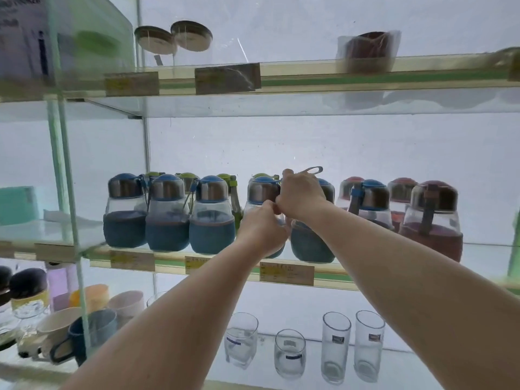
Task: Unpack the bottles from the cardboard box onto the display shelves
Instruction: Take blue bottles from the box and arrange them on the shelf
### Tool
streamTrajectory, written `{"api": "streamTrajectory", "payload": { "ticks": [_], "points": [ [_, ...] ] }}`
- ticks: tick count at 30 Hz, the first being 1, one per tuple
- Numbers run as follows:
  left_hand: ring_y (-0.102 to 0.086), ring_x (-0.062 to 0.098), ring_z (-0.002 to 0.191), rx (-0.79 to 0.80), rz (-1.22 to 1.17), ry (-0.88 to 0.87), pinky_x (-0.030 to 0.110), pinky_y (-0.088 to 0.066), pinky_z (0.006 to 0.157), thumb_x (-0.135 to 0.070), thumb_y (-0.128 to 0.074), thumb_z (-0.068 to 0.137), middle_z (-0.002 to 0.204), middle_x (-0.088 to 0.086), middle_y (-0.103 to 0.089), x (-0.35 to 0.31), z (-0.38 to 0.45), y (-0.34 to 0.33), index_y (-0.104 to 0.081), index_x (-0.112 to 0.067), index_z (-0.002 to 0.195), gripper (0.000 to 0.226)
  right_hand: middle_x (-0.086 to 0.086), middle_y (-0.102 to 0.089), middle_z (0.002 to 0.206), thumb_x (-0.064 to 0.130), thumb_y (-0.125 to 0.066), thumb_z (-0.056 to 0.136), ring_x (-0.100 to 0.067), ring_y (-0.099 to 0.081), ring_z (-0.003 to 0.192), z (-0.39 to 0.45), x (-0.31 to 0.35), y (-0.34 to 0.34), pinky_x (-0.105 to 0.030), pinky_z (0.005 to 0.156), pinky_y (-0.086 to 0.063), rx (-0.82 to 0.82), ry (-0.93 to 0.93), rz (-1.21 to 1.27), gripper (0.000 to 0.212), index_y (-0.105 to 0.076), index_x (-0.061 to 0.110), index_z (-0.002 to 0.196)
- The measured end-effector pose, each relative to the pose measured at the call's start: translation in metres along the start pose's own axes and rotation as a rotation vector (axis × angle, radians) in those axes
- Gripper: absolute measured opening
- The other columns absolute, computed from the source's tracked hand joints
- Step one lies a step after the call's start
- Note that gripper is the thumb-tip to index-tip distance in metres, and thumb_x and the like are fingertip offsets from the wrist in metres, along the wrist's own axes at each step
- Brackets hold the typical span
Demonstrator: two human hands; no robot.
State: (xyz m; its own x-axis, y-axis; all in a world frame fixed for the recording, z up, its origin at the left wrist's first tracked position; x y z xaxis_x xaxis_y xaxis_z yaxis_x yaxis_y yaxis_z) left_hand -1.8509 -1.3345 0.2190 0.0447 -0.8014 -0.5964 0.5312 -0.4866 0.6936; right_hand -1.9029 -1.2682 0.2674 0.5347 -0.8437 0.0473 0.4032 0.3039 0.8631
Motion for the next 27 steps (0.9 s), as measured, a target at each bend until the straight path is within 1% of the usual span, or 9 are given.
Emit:
{"api": "streamTrajectory", "payload": {
  "ticks": [2,5,7,9,12,16,19,23,27],
  "points": [
    [-0.052,0.025,0.110,0.020,-0.002,-0.013,0.035,-0.042,0.091,-0.025,-0.051,0.092,0.126,0.009,-0.056,0.002,-0.001,0.002,-0.049,-0.016,0.122,0.032,-0.016,-0.054,0.126,0.017,-0.046,0.091,-0.030,-0.038,0.127,0.002,0.002,-0.003,-0.034,0.103,-0.029,0.005,-0.019,-0.024,0.036,-0.046,0.002,0.124],
    [-0.051,0.025,0.111,0.038,0.009,-0.046,0.034,-0.042,0.091,-0.023,-0.052,0.091,0.125,0.009,-0.056,0.003,-0.004,0.006,-0.047,-0.016,0.125,0.035,-0.012,-0.049,0.133,0.015,-0.045,0.089,-0.026,-0.025,0.138,0.008,0.002,-0.007,-0.039,0.114,-0.013,0.027,-0.059,0.005,0.043,-0.040,0.004,0.131],
    [-0.050,0.024,0.111,0.043,0.021,-0.083,0.032,-0.040,0.089,-0.022,-0.051,0.092,0.124,0.007,-0.056,0.003,-0.004,0.009,-0.046,-0.014,0.126,0.035,-0.011,-0.052,0.128,0.015,-0.045,0.089,-0.027,-0.037,0.131,0.013,0.002,-0.008,-0.041,0.115,-0.010,0.011,-0.098,0.052,0.042,-0.041,0.003,0.129],
    [-0.050,0.023,0.110,0.047,0.013,-0.103,0.030,-0.039,0.084,-0.022,-0.053,0.092,0.122,0.006,-0.056,0.005,-0.003,0.013,-0.046,-0.014,0.126,0.035,-0.012,-0.059,0.121,0.020,-0.047,0.089,-0.029,-0.048,0.121,0.016,0.002,-0.007,-0.041,0.112,-0.016,-0.029,-0.152,0.103,0.038,-0.045,0.004,0.124],
    [-0.049,0.023,0.111,0.041,-0.004,-0.112,0.029,-0.039,0.084,-0.021,-0.053,0.091,0.126,0.009,-0.050,0.007,-0.001,0.016,-0.045,-0.015,0.130,0.040,-0.011,-0.063,0.115,0.021,-0.045,0.091,-0.028,-0.051,0.114,0.012,0.004,-0.005,-0.043,0.105,-0.024,-0.074,-0.175,0.076,0.028,-0.059,0.010,0.112],
    [-0.046,0.026,0.118,-0.004,0.012,-0.116,0.033,-0.039,0.094,-0.022,-0.051,0.093,0.132,0.012,-0.043,0.006,0.001,0.017,-0.042,-0.014,0.134,0.043,-0.014,-0.055,0.123,0.020,-0.036,0.096,-0.028,-0.043,0.121,0.002,0.000,-0.007,-0.040,0.103,-0.029,-0.133,-0.119,-0.020,0.034,-0.060,0.011,0.119],
    [-0.039,0.027,0.125,-0.072,0.057,-0.134,0.037,-0.035,0.102,-0.023,-0.053,0.091,0.136,0.011,-0.039,0.003,0.008,0.016,-0.044,-0.014,0.133,0.044,-0.014,-0.055,0.123,0.022,-0.034,0.097,-0.028,-0.044,0.120,-0.001,-0.009,-0.007,-0.036,0.099,-0.033,-0.083,-0.088,-0.009,0.034,-0.061,0.012,0.114],
    [-0.032,0.026,0.127,-0.143,0.124,-0.175,0.037,-0.035,0.100,-0.022,-0.053,0.090,0.132,0.010,-0.040,-0.005,0.018,0.012,-0.047,-0.014,0.127,0.039,-0.006,-0.055,0.133,0.016,-0.042,0.091,-0.026,-0.045,0.125,0.005,-0.022,-0.002,-0.036,0.105,-0.035,-0.063,-0.064,0.123,0.038,-0.058,0.018,0.127],
    [-0.033,0.026,0.125,-0.277,0.212,-0.229,0.034,-0.034,0.098,-0.024,-0.052,0.090,0.131,0.009,-0.043,-0.015,0.027,0.012,-0.047,-0.016,0.129,0.040,-0.006,-0.057,0.131,0.014,-0.049,0.091,-0.025,-0.050,0.121,0.021,-0.048,0.016,-0.035,0.104,-0.040,-0.071,-0.086,0.167,0.037,-0.058,0.015,0.126]
  ]
}}
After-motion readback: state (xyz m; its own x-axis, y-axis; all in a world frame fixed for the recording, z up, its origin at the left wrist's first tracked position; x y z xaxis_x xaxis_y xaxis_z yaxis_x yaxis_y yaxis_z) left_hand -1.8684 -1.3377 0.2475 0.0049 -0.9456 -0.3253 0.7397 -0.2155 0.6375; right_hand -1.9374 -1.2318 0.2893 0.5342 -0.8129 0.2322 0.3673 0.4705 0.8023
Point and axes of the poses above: each hand's wrist, its own z-axis towards the middle knuckle, its own y-axis out of the back of the hand, x = y × z, the point moved 1 cm from there along z, towards the middle knuckle
